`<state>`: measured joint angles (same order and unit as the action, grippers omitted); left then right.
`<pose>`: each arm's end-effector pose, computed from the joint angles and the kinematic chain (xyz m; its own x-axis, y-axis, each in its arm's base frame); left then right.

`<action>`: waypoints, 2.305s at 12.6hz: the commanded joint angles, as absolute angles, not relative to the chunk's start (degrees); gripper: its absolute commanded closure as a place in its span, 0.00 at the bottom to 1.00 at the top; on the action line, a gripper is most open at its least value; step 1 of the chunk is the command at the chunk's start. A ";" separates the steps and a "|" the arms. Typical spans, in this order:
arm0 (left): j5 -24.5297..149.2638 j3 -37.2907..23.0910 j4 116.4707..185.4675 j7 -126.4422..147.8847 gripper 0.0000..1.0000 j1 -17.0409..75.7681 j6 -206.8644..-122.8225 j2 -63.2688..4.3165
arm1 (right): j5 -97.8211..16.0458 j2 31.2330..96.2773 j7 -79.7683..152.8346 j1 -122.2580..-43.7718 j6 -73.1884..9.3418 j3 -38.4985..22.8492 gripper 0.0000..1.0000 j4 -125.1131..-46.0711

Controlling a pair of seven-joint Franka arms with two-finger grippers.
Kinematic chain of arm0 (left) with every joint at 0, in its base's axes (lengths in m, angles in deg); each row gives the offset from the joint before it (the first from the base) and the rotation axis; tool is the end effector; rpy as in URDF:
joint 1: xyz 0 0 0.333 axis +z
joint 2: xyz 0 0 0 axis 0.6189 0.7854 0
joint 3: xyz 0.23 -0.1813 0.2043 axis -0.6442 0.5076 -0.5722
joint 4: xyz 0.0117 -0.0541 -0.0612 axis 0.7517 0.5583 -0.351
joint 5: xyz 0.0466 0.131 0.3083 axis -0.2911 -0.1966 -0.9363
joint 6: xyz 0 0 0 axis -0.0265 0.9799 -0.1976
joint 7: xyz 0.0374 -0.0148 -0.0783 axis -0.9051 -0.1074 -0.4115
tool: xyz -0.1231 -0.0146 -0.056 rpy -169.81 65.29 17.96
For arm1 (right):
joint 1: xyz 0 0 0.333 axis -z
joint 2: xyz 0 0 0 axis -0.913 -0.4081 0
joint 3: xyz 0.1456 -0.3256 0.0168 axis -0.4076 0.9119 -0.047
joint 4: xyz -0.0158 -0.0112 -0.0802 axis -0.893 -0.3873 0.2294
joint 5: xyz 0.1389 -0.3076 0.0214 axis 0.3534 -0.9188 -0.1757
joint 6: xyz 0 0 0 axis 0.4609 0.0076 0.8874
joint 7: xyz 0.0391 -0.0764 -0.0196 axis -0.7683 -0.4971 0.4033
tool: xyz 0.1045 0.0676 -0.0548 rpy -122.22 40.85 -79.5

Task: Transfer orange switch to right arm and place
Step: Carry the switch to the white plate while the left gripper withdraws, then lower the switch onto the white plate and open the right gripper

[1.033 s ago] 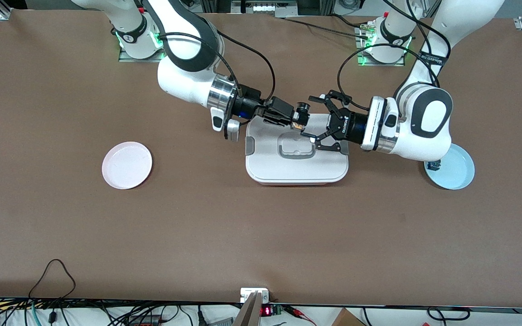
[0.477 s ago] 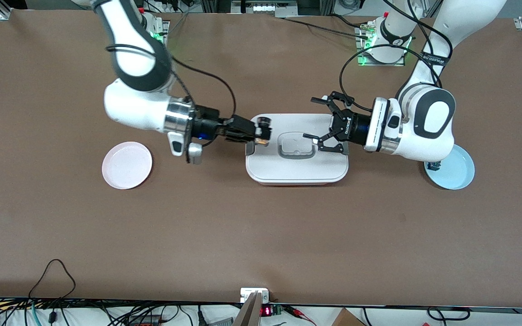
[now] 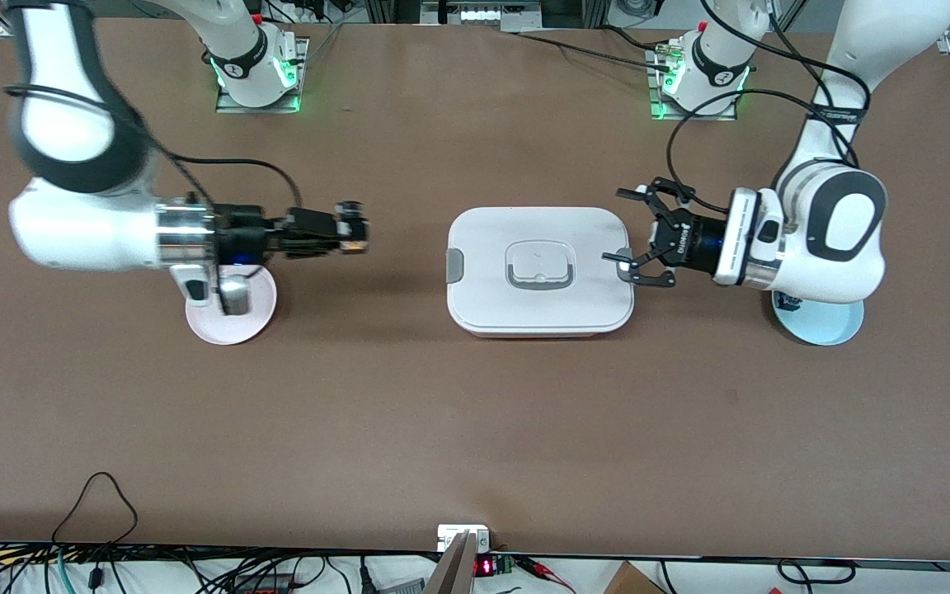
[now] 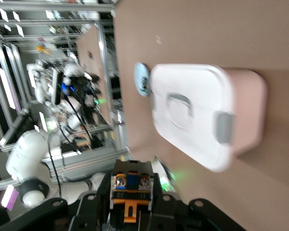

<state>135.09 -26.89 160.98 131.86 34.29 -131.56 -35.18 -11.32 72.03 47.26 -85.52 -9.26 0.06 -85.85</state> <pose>0.5407 -0.1680 0.4325 0.2510 -0.1049 0.9623 -0.9428 0.1990 0.2676 0.5503 0.1973 0.5057 0.9736 0.1730 -0.1491 -0.0541 -0.4596 -0.8865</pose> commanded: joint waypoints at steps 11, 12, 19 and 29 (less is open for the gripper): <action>100.52 -35.71 156.38 117.83 0.00 35.60 -130.65 -39.10 | -79.75 87.57 40.03 -79.63 -9.69 -4.84 1.00 -85.68; 96.05 -35.80 154.63 115.37 0.00 35.60 -130.74 -39.36 | -79.75 87.92 40.03 -79.63 -13.47 -4.84 1.00 -88.93; 72.13 -35.45 148.13 85.79 0.00 34.46 -131.00 -42.97 | -79.23 84.86 38.71 -78.75 -41.51 -5.10 1.00 -109.77; 54.61 -32.72 143.20 30.73 0.00 30.68 -136.46 -45.52 | -78.70 67.02 32.91 -78.66 -72.12 -9.22 1.00 -114.98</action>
